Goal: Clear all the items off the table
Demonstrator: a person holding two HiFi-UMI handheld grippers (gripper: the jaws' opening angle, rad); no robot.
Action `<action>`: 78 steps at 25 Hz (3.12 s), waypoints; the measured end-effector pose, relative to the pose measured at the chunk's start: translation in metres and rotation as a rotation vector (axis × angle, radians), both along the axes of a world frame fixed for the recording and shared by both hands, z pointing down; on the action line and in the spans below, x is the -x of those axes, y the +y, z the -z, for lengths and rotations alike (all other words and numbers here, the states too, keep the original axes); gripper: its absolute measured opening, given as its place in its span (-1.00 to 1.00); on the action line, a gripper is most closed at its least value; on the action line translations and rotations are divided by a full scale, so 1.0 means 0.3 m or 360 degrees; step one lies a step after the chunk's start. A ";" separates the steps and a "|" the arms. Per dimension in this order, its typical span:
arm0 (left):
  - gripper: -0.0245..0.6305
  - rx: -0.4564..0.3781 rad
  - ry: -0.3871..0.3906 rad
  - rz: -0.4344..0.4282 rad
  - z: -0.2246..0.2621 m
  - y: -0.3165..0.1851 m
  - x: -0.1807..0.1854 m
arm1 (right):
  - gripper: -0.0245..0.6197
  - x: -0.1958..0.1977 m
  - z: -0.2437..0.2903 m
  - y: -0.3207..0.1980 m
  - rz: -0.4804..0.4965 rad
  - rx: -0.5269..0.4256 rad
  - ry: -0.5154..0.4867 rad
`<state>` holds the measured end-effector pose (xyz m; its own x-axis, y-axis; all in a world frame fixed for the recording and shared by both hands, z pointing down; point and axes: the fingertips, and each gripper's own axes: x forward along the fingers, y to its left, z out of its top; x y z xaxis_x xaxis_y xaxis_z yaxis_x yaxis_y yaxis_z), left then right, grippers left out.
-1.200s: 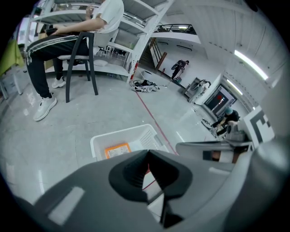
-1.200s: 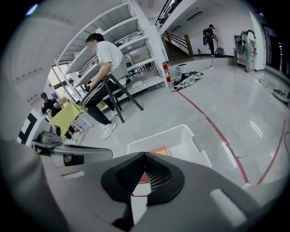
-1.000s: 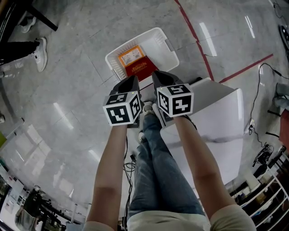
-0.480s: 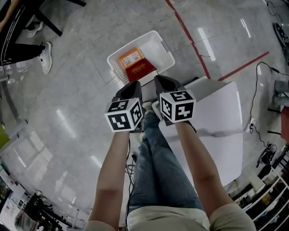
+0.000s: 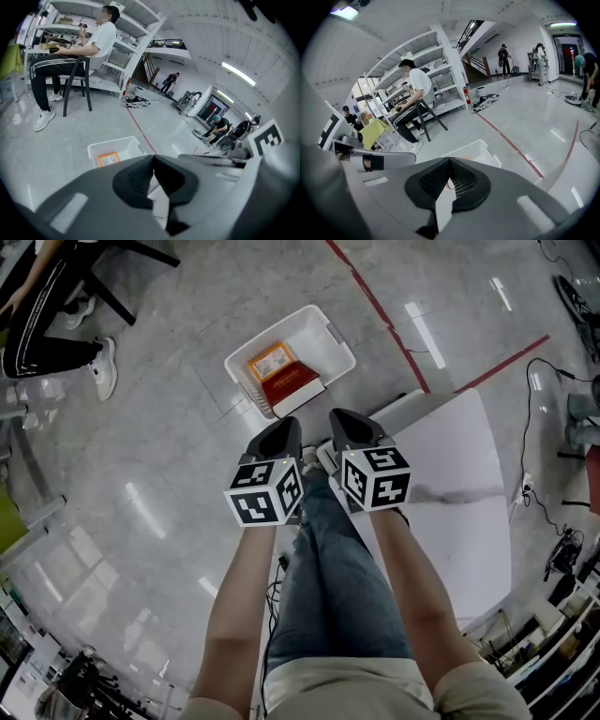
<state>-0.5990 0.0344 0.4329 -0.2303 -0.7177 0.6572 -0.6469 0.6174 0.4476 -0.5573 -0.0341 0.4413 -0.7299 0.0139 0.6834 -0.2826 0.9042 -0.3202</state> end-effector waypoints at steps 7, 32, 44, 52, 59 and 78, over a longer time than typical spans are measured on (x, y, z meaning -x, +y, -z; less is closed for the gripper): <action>-0.90 -0.0023 -0.0027 -0.0034 0.082 0.053 -0.117 | -0.93 -0.109 0.075 0.051 -0.0028 -0.0031 -0.0036; -0.90 -0.0113 -0.0091 -0.0351 0.636 0.104 -0.528 | -0.93 -0.579 0.642 0.133 -0.0181 -0.0176 -0.0145; -0.90 -0.0127 -0.0139 -0.0575 0.809 0.125 -0.775 | -0.93 -0.804 0.851 0.144 -0.0311 -0.0231 -0.0201; -0.90 -0.0108 -0.0158 -0.0750 0.854 0.077 -0.916 | -0.93 -0.970 0.912 0.101 -0.0462 -0.0270 -0.0196; -0.90 -0.0112 -0.0193 -0.0928 0.884 0.034 -1.081 | -0.93 -1.141 0.967 0.084 -0.0607 -0.0312 -0.0221; -0.90 -0.0175 -0.0219 -0.1388 0.961 0.021 -1.694 | -0.93 -1.875 1.048 0.178 -0.1149 -0.0412 -0.0193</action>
